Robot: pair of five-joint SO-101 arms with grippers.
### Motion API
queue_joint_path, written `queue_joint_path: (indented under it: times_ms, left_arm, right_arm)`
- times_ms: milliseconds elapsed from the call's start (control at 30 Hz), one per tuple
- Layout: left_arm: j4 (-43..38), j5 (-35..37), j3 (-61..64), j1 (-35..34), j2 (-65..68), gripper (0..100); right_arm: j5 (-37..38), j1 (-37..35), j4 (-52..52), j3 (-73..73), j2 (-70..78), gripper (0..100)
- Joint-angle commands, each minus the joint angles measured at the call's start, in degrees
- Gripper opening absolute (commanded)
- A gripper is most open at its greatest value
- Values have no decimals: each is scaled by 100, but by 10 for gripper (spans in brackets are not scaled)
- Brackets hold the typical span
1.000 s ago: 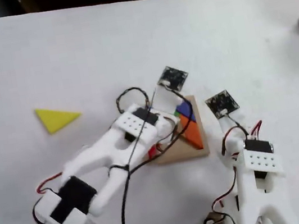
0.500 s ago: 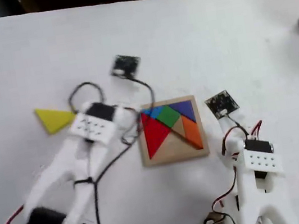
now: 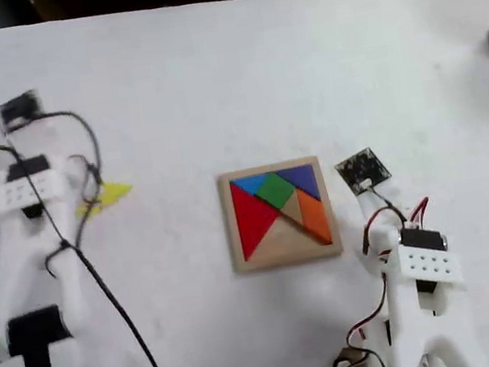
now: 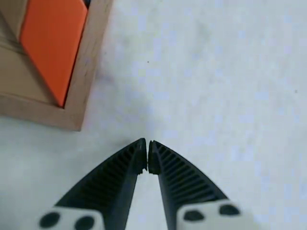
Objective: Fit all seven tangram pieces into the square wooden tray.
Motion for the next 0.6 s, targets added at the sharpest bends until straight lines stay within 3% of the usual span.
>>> queue_joint_path:
  times_ms: [0,133,300,567]
  left_arm:
    - [334,1257,-993,-664,681,178]
    - [325,1741,-1442,-734,1297,243]
    - [343,1829,-1855,-523,1851,318]
    - [976,2848,-2127,-558,2273,343]
  right_arm:
    - [70,13,22,-35,-136,20]
    - [79,13,31,-26,-127,20]
    - [105,-22,48,-26,-127,20]
    - [105,-198,31,70,-163,20]
